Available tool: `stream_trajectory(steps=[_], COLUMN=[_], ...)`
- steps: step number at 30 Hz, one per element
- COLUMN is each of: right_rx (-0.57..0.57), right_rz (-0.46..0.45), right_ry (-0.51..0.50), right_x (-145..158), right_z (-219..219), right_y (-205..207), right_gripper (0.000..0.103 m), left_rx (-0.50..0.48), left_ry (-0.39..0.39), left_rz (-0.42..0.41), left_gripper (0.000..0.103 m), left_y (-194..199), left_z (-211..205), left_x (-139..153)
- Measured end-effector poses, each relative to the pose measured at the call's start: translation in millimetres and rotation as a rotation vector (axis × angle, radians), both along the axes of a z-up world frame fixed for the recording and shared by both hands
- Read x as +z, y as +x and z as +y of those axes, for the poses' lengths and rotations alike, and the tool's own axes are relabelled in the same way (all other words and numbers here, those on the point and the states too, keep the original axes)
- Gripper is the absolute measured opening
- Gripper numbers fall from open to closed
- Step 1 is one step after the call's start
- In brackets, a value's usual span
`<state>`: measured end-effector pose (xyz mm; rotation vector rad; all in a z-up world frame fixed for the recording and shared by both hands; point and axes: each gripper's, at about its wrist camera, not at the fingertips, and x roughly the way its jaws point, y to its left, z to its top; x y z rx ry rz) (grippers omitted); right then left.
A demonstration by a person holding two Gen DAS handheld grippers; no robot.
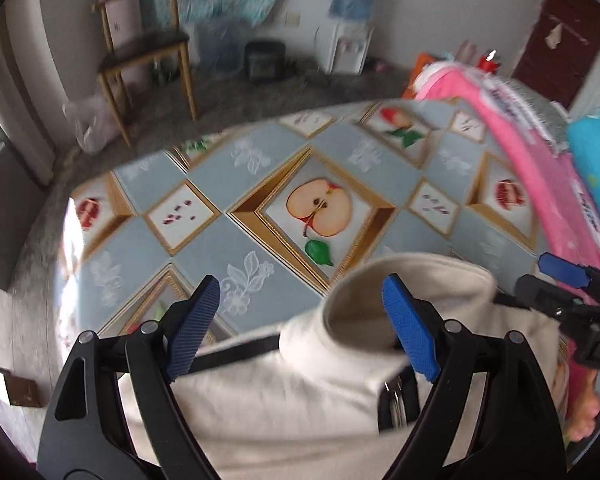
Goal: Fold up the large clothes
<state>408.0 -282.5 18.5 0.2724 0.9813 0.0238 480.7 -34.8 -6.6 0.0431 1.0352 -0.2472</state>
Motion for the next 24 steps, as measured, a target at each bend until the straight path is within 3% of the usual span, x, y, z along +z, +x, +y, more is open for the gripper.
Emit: stream_trajectory(steps=[4,7,10,13,14,15,16,17,18,24], right_rx=[-0.01,0.026,0.072,0.099,0.103,0.115,0.124,0.136,0.143,0.21], right_rz=[0.085,0.15,0.162,0.153,0.15,0.141,0.133,0.123,0.114,0.026], right_ry=[-0.029,-0.037,-0.057,-0.033,-0.026,-0.011,-0.001,0.003,-0.001,-0.051], right_x=[-29,-47,-52,-51,-49,-47,-45,-43,-40,-16], right_z=[3,10,16,15,14,13,12,12,14,25], right_y=[45,62,61,53,48,43,39,35,32,-16], right_gripper=[0.078,0.078,0.077,0.064,0.051,0.039,0.033,0.018,0.014,0.008], left_rx=[0.013,0.011,-0.019,-0.065,-0.097,-0.12,-0.139,-0.167,-0.197,-0.307], left_ry=[-0.009,0.004,0.009,0.02,0.035,0.043,0.055,0.085,0.108,0.169], left_rz=[0.125,0.151,0.156,0.145,0.131,0.117,0.099,0.064,0.033,-0.107], left_gripper=[0.08,0.078,0.062,0.037,0.021,0.012,0.01,0.006,0.005,0.004], left_y=[34,43,38,32,26,22,17,9,1,-53], left_z=[-5,-9,-13,-21,-26,-30,-34,-39,-44,-51], left_x=[-32,-46,-51,-48,-45,-42,-38,-33,-27,5])
